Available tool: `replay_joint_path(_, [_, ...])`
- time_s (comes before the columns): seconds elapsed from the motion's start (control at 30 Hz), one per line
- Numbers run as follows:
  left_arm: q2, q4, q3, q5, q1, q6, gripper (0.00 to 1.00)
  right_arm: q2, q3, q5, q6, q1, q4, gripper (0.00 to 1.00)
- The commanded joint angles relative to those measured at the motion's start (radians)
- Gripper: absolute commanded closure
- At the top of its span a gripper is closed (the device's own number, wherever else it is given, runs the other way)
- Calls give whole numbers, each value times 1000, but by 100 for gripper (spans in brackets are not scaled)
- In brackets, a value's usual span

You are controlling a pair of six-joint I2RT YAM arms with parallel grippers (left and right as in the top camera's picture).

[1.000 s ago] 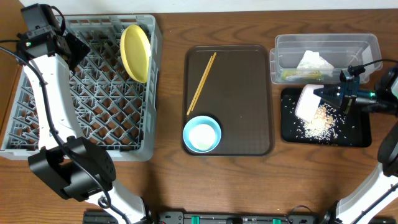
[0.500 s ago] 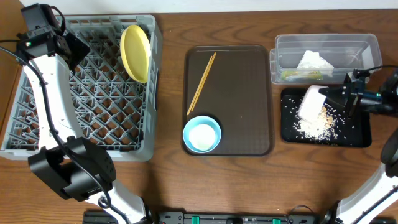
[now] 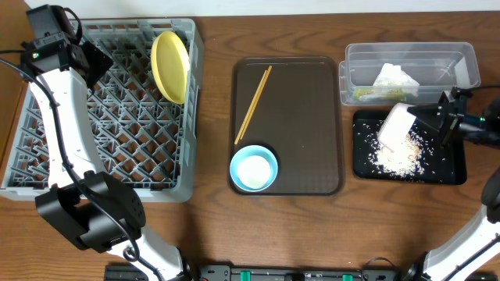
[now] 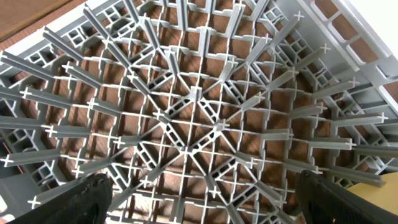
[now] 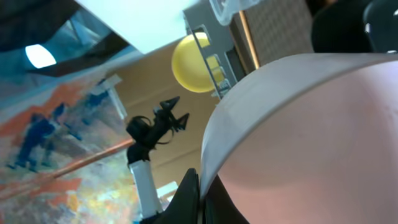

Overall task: Sort waste into correct bins and load items into the dishwasher
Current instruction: 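Carry the white bowl right and tip the rice onto the black tray, then bring the emptied white bowl back and set it on the brown tray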

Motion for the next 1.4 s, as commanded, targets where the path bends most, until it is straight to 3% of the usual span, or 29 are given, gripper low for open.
replay_joint_path(0.0, [-4, -3, -5, -6, 6, -4, 4, -10, 4, -73, 44, -10, 19, 99])
replay_joint_path(0.07, [-4, -3, -5, -6, 6, -4, 4, -10, 3, -68, 45, -9, -32, 99])
replay_joint_path(0.17, [-4, -3, -5, -6, 6, -4, 4, -10, 3, -123, -89, -4, -84, 99])
replay_joint_path(0.27, [-4, -3, -5, -6, 6, -4, 4, -10, 3, -75, -55, -3, -91, 99])
replay_joint_path(0.33, [-4, -3, -5, -6, 6, -4, 4, -12, 3, -80, -210, 12, -222, 98])
replay_joint_path(0.47, [-4, -3, -5, -6, 6, -4, 4, -16, 1, -97, -248, 51, -219, 99])
replay_joint_path(0.67, [-4, -3, -5, -6, 6, -4, 4, -16, 1, -131, -232, 36, -159, 99])
replay_joint_path(0.77, [-4, -3, -5, -6, 6, -4, 4, -14, 1, -92, -110, 8, -116, 99])
replay_joint_path(0.87, [-4, -3, -5, -6, 6, -4, 4, -14, 1, -105, -222, 2, -154, 99])
replay_joint_path(0.97, [-4, -3, -5, -6, 6, -4, 4, -11, 1, -50, -124, 4, -167, 99])
replay_joint_path(1.07, [-4, -3, -5, -6, 6, -4, 4, -11, 1, -169, -241, 4, -155, 99])
replay_joint_path(1.13, [-4, -3, -5, -6, 6, -4, 4, -9, 1, -124, -63, -4, -69, 99])
replay_joint_path(1.27, [-4, -3, -5, -6, 6, -4, 4, -11, 1, -138, -169, 3, -66, 99])
replay_joint_path(1.3, [-4, -3, -5, -6, 6, -4, 4, -7, 1, -93, -85, -2, -5, 99])
replay_joint_path(1.37, [-4, -3, -5, -6, 6, -4, 4, -9, 1, -26, -40, 1, -47, 99])
